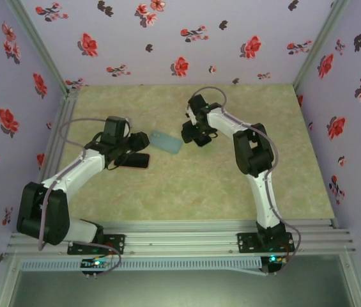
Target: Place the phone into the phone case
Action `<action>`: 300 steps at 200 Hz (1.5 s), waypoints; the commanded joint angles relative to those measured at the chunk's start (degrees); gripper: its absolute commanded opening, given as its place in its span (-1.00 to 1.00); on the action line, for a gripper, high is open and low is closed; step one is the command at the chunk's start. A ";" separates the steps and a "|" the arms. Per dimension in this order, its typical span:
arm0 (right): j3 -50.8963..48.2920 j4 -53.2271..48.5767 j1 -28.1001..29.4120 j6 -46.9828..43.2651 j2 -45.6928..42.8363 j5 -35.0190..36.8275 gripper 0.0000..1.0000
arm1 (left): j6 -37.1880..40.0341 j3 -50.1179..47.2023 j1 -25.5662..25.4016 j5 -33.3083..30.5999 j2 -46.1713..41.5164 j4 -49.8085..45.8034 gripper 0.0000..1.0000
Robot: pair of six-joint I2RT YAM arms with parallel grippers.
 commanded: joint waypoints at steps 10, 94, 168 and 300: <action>0.36 -2.05 0.23 -1.38 -0.54 3.23 0.87 | -0.60 -0.28 0.37 -0.66 -1.28 0.41 0.02; 4.13 -1.99 0.14 -3.87 0.67 2.75 0.98 | -0.04 0.55 0.77 -0.50 0.45 0.52 0.02; 7.90 -4.63 0.05 -4.46 4.23 0.97 0.97 | 0.28 0.58 1.39 -0.27 0.72 0.24 0.02; 4.73 -5.14 0.05 -5.06 4.01 3.13 0.67 | -0.03 -0.59 1.87 -0.24 -0.36 0.94 0.02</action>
